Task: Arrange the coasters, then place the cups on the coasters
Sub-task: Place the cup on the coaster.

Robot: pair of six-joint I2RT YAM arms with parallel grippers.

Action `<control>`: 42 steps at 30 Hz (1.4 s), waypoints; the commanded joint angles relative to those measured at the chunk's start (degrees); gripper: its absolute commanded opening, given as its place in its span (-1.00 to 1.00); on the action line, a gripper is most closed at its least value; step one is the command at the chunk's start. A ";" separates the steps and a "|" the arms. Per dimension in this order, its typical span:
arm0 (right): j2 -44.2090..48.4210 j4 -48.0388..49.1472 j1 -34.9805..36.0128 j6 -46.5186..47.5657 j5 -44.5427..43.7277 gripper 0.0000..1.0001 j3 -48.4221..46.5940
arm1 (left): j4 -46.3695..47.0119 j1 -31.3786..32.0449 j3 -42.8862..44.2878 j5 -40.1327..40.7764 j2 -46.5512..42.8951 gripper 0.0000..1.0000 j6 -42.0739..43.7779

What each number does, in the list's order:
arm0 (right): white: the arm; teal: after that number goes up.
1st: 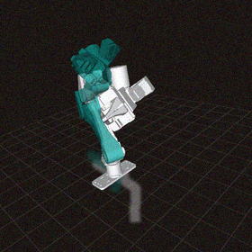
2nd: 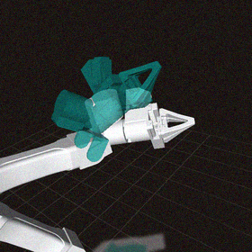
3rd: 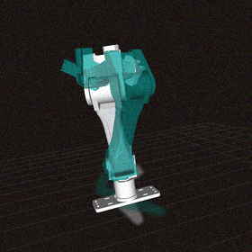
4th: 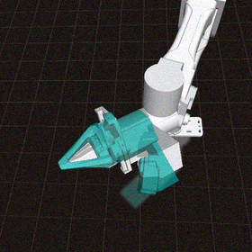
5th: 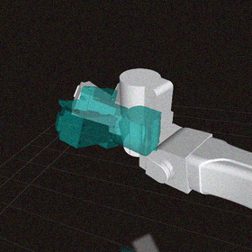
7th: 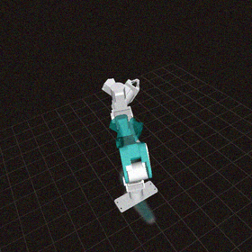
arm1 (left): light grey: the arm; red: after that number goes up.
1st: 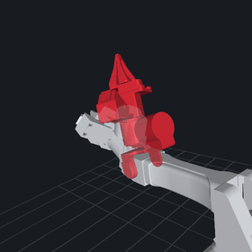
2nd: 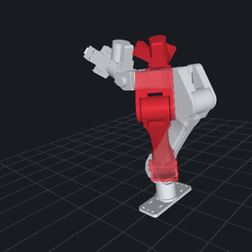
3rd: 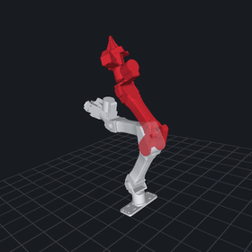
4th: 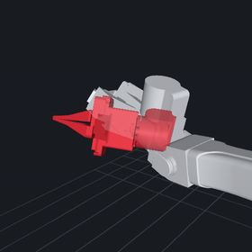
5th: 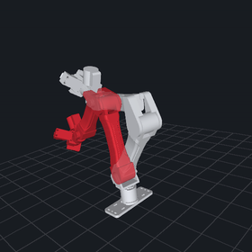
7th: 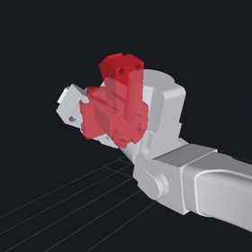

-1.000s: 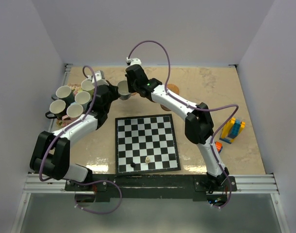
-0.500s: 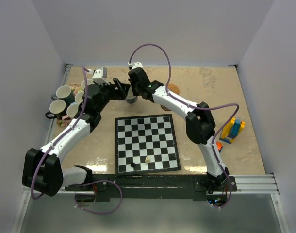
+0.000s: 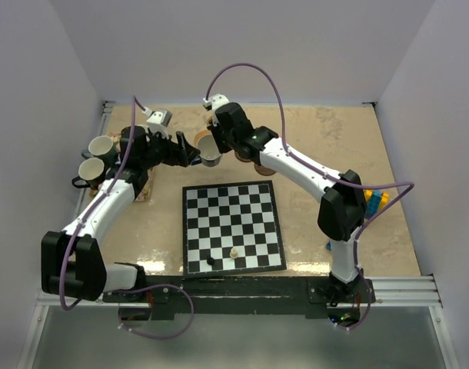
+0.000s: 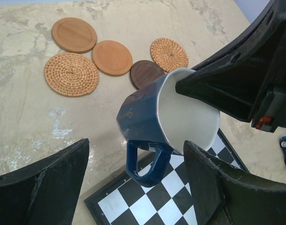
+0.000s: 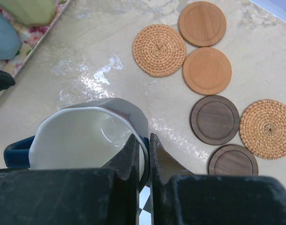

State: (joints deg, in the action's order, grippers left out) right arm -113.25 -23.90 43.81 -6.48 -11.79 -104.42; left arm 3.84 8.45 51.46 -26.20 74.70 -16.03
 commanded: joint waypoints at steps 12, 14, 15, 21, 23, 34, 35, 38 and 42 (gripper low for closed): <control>3.74 4.04 2.33 3.94 -1.65 -1.00 0.97 | -3.31 5.87 6.63 7.20 5.46 0.39 4.87; 3.48 4.21 2.59 3.76 -1.66 -1.00 0.80 | -3.66 6.67 6.63 8.96 5.90 0.35 5.13; 3.48 4.47 2.77 3.84 -1.74 -1.00 0.80 | -3.57 7.02 6.63 9.40 6.25 0.30 5.13; 2.51 4.56 3.47 2.88 -3.06 -1.00 0.18 | -3.75 8.51 6.20 13.27 6.52 -0.18 5.92; 2.51 4.83 3.56 2.61 -3.06 -1.00 0.27 | -3.57 8.69 5.93 13.98 6.51 -0.40 6.19; 2.94 6.49 3.65 -1.25 -10.69 0.19 1.94 | -3.13 8.96 8.21 19.23 8.44 -1.00 3.47; 3.56 7.19 3.56 -1.51 -12.27 0.34 2.55 | -3.31 8.87 9.09 20.91 8.88 -1.00 3.38; 6.19 10.01 1.64 -3.62 -12.30 0.68 5.36 | -3.66 8.69 13.56 24.95 11.69 -1.00 4.16; 12.86 18.60 -3.20 -4.42 -7.47 0.73 11.68 | -7.00 7.38 22.34 26.02 19.59 -1.00 5.57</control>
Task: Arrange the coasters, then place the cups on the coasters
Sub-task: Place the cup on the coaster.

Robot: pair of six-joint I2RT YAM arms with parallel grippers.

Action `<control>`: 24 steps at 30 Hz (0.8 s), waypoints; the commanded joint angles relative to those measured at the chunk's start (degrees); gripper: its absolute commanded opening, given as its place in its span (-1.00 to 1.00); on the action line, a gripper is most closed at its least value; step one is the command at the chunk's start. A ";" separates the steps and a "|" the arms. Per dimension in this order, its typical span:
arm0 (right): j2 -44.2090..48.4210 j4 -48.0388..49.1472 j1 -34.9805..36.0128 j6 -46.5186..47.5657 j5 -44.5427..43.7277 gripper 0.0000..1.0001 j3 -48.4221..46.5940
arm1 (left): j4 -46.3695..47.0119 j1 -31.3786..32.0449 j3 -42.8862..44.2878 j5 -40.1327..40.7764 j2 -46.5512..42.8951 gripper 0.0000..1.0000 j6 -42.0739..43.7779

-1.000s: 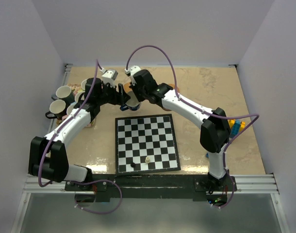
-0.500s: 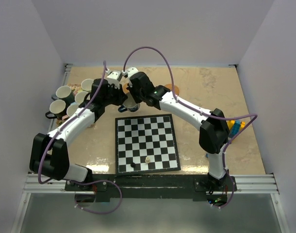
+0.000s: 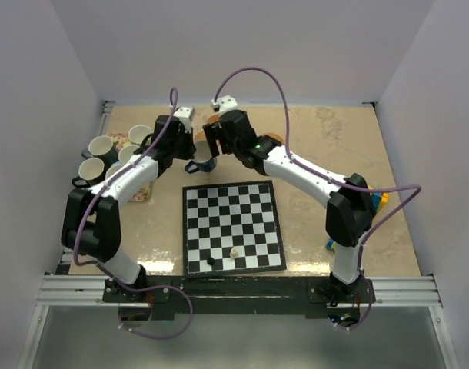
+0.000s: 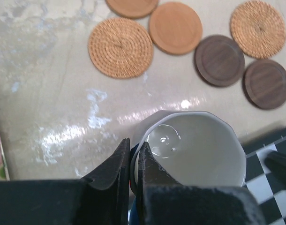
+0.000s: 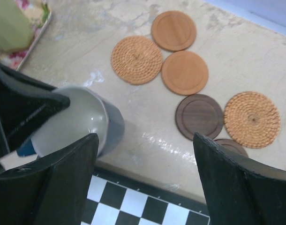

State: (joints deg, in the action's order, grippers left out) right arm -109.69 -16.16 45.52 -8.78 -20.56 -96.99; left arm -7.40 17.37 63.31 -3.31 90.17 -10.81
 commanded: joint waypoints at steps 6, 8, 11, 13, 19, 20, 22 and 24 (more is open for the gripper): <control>12.56 7.65 -6.67 -2.65 6.14 0.69 6.02 | -0.15 -2.25 24.56 2.17 13.26 -1.00 0.09; 14.41 6.59 -6.76 -3.96 5.97 0.69 7.69 | -2.08 -2.16 28.34 2.69 15.81 -1.00 0.00; 17.30 2.55 -6.67 -5.81 4.40 0.68 6.20 | -4.37 -2.34 33.00 3.04 18.02 -1.00 1.14; 19.24 0.44 -6.67 -5.91 1.94 0.69 4.97 | -6.04 -2.34 35.64 3.05 19.33 -1.00 1.58; 22.93 -2.64 -6.67 2.87 -3.43 0.70 1.11 | -8.33 -2.51 39.34 2.08 24.17 -1.00 1.84; 23.81 -2.38 -6.67 3.84 -4.31 0.70 1.36 | -8.33 -2.51 39.61 2.17 24.78 -1.00 2.45; 26.27 -0.11 -6.67 6.22 -5.37 0.71 3.29 | -8.07 -2.51 39.79 2.69 25.93 -1.00 4.12; 28.55 3.23 -6.67 7.89 -5.81 0.71 4.96 | -7.89 -2.69 40.05 2.78 26.81 -1.00 5.35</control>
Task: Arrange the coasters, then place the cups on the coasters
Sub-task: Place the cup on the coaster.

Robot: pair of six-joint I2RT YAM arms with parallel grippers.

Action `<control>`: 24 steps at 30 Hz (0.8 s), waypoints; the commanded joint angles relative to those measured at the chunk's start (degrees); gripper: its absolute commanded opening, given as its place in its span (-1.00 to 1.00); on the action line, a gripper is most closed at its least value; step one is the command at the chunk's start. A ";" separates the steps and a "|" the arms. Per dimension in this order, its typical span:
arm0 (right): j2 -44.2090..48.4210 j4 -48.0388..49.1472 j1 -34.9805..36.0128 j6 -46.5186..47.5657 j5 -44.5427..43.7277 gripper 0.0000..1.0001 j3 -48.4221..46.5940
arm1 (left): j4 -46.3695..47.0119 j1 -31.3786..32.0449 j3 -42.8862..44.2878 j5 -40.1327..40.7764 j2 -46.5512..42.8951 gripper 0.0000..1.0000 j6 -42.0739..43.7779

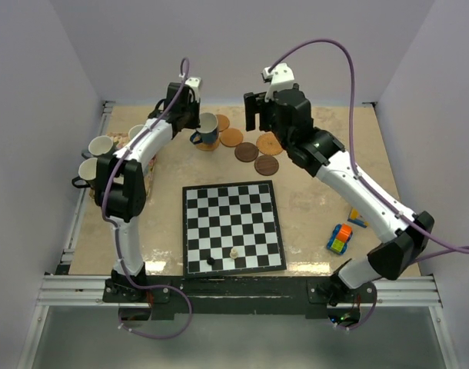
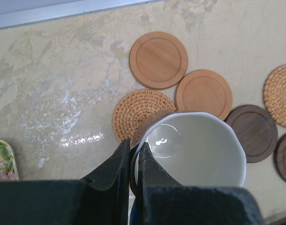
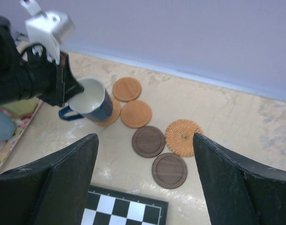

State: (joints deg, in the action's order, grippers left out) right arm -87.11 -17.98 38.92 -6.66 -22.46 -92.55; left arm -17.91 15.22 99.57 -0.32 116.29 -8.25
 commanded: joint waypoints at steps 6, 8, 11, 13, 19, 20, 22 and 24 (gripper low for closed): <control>7.57 9.10 -0.07 7.96 -2.50 0.73 0.89 | 2.36 -0.90 8.26 -2.23 4.38 -1.00 3.15; 6.52 8.31 -0.07 8.06 -1.72 0.73 -0.52 | 2.35 -0.90 9.41 -2.58 5.17 -1.00 3.15; 4.76 7.17 -0.07 8.15 -0.92 0.73 -2.01 | 2.80 -0.90 10.29 -2.76 5.61 -1.00 2.80; 4.23 6.90 -0.07 7.89 -0.13 0.73 -2.02 | 1.14 -1.07 12.48 -3.11 6.75 -1.00 3.06; 3.35 6.64 -0.07 4.90 0.31 0.73 -1.58 | -2.65 -2.12 17.94 -3.55 10.36 -1.00 3.68; 3.26 6.64 -0.07 4.90 0.48 0.73 -1.40 | -2.83 -2.30 18.20 -3.55 10.45 -1.00 3.59; 2.91 6.38 -0.07 4.81 0.49 0.73 -1.66 | -2.92 -2.74 18.64 -3.64 10.71 -1.00 3.50; 2.65 6.20 -0.07 4.81 0.31 0.73 -1.75 | -3.53 -3.09 19.17 -3.99 11.06 -1.00 3.59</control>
State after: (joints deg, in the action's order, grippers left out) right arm -85.03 -12.86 38.94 -0.89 -22.76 -92.55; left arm -22.70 13.69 113.95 -2.79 127.85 -4.89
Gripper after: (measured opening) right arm 0.863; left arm 0.093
